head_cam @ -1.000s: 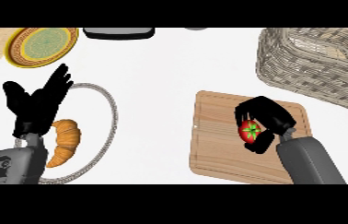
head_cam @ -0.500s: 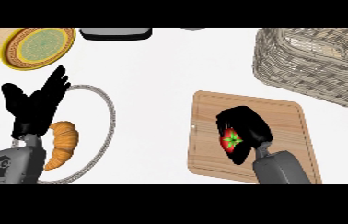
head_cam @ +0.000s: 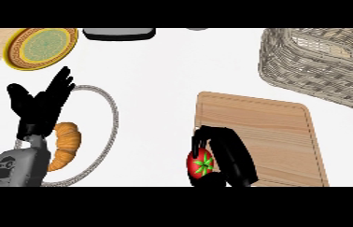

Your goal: Pick the tomato from the cutting board and place it in the basket

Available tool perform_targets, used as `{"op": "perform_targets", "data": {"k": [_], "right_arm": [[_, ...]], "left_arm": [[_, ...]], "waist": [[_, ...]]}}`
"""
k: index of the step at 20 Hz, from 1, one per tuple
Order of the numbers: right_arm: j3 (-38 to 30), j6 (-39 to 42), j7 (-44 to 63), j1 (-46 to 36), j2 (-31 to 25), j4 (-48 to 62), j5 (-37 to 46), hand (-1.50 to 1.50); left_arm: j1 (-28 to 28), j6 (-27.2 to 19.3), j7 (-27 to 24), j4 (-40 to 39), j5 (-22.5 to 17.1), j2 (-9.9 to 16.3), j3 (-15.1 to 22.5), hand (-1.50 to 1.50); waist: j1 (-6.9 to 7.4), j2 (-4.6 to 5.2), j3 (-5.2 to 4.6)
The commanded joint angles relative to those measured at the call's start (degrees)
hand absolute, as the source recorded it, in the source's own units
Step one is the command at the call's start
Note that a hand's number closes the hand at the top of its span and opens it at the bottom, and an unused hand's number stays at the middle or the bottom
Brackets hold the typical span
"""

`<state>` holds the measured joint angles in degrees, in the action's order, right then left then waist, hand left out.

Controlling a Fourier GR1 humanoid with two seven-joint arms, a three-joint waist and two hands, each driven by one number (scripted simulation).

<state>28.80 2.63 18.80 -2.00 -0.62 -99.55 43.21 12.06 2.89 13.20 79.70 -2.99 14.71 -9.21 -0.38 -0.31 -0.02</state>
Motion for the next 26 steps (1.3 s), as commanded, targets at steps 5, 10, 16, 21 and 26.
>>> {"op": "perform_targets", "data": {"k": [5,10,16,21,26], "right_arm": [[6.41,-7.78,13.57,-1.16,0.61,-21.39,4.99,1.5],[4.96,-2.77,29.32,-9.02,0.62,-29.48,10.33,1.5],[-10.13,7.41,33.57,-25.06,-0.23,-26.77,5.3,1.5],[-15.12,6.2,40.35,-39.46,0.61,-19.35,7.8,1.5],[-28.68,5.95,32.25,-44.38,-4.69,-10.11,3.36,1.5]], "left_arm": [[-1.07,-1.19,-0.96,0.96,1.1,-1.36,0.72,0.0],[-0.93,-0.19,-0.23,0.28,0.94,-0.83,0.59,0.0],[-1.49,2.79,-2.02,-0.61,-0.56,1.44,-1.41,0.0],[-0.93,1.43,0.75,1.39,-0.02,0.45,-0.58,0.0],[-0.89,-0.6,-0.69,1.94,2.07,-0.95,0.55,0.0]], "waist": [[-0.13,0.03,-0.02],[0.1,0.16,-0.04],[0.53,0.34,-0.01],[0.87,0.25,-0.03],[0.98,0.37,0.02]]}}
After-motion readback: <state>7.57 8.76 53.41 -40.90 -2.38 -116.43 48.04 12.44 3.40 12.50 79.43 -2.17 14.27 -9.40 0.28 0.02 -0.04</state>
